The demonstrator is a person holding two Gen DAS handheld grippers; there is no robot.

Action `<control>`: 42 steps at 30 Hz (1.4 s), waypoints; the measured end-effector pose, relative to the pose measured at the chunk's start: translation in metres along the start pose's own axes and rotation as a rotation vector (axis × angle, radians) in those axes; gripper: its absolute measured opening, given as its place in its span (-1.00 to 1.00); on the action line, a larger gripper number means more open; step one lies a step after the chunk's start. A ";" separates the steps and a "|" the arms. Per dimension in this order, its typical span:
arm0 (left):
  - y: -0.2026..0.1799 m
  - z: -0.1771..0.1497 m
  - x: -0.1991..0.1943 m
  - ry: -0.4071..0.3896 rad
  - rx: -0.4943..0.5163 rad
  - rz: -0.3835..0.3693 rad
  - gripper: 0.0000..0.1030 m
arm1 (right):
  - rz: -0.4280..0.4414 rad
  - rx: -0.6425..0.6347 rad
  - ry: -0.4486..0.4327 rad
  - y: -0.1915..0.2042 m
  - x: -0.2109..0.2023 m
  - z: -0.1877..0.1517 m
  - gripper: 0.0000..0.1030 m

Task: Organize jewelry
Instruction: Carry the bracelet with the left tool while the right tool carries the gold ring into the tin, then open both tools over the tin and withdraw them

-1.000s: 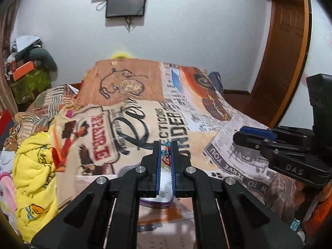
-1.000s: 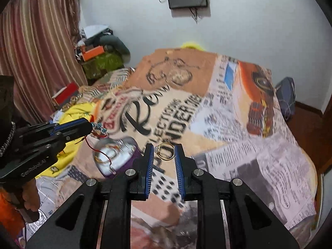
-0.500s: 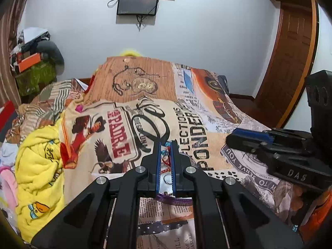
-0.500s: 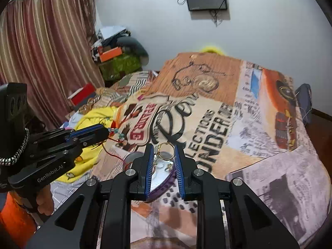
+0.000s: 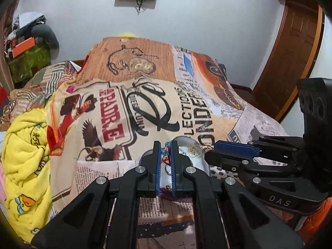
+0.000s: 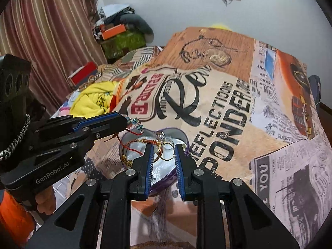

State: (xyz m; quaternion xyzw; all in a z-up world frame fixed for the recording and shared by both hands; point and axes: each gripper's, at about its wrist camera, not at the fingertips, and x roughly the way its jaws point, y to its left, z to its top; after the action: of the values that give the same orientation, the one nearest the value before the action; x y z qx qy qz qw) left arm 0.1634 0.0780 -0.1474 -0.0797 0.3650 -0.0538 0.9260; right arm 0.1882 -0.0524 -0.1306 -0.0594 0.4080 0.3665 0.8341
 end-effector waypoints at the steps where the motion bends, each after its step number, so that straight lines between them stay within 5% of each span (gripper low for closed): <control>1: 0.001 -0.001 0.002 0.009 -0.002 -0.003 -0.87 | 0.001 -0.001 0.005 0.000 0.002 -0.001 -0.65; 19: 0.008 -0.003 0.003 0.038 0.006 0.004 -0.85 | -0.001 -0.016 0.054 0.002 0.023 -0.003 -0.63; 23: 0.012 0.000 -0.005 0.024 -0.008 0.038 -0.49 | -0.017 -0.036 0.065 0.008 0.022 -0.003 -0.63; 26: 0.016 0.002 -0.014 0.007 -0.022 0.052 -0.42 | -0.033 -0.041 0.061 0.011 0.018 -0.003 -0.56; 30: 0.016 0.004 -0.027 -0.011 -0.023 0.074 -0.39 | -0.070 -0.053 0.042 0.014 0.008 -0.002 -0.30; 42: -0.015 0.019 -0.100 -0.161 0.026 0.105 -0.38 | -0.111 -0.045 -0.127 0.027 -0.071 0.011 -0.27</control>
State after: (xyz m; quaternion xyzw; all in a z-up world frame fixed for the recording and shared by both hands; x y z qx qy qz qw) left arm 0.1033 0.0813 -0.0644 -0.0527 0.2924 -0.0033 0.9548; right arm 0.1493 -0.0684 -0.0669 -0.0774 0.3419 0.3318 0.8758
